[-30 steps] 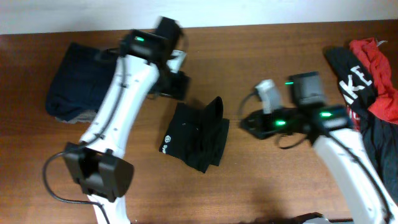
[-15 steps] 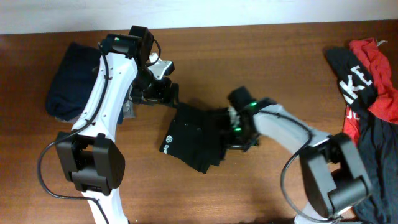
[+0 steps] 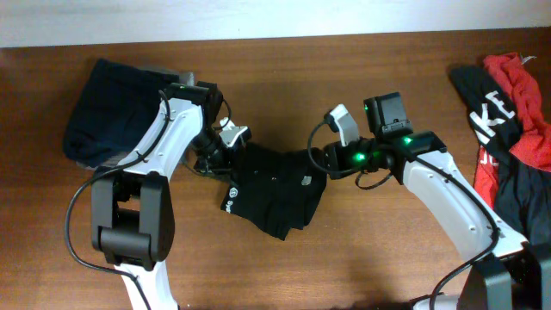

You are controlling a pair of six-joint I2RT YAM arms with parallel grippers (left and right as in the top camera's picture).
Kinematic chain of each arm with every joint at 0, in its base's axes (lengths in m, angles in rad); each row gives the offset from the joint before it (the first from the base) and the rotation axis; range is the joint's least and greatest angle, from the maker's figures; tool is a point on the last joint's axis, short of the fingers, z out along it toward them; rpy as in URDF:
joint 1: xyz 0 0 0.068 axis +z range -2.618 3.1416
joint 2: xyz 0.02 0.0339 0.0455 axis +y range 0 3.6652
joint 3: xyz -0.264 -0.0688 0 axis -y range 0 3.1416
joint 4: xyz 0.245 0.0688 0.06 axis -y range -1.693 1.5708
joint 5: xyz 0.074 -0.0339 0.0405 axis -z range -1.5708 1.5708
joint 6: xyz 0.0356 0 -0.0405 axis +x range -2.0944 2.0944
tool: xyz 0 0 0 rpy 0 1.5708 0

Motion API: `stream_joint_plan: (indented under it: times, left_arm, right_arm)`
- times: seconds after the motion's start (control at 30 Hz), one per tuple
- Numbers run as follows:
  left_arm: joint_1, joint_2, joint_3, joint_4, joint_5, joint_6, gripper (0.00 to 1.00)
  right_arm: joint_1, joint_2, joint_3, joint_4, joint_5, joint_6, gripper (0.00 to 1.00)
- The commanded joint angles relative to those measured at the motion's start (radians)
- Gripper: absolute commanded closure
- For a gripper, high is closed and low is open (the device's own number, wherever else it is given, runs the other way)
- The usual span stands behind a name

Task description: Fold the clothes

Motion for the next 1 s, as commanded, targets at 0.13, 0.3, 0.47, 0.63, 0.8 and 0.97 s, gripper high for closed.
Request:
stream_joint_plan:
  times: [0.13,0.3,0.47,0.63,0.8,0.97]
  left_arm:
    - [-0.041,0.000,-0.031,0.125,0.029,0.013,0.87]
    - [-0.076,0.000,-0.189,0.194,0.029,-0.174,0.99]
    - [-0.058,0.000,-0.288,0.407,-0.011,-0.248,0.99]
    - [-0.042,0.000,-0.288,0.713,-0.039,-0.247,0.99]
    - [-0.043,0.000,-0.276,0.878,-0.009,-0.259,0.99]
    - [-0.010,-0.010,-0.131,0.651,0.048,-0.258,0.70]
  right_arm:
    - [0.108,0.198,0.003,0.220,0.071,0.099,0.96]
    - [0.113,0.371,0.003,0.301,0.079,0.206,0.96]
    - [0.111,0.412,0.003,0.188,0.216,0.274,0.96]
    - [0.151,0.409,0.003,0.046,0.221,0.372,0.96]
    - [0.216,0.406,0.003,0.027,0.224,0.454,0.96]
    - [0.182,0.349,0.004,-0.018,0.325,0.430,0.96]
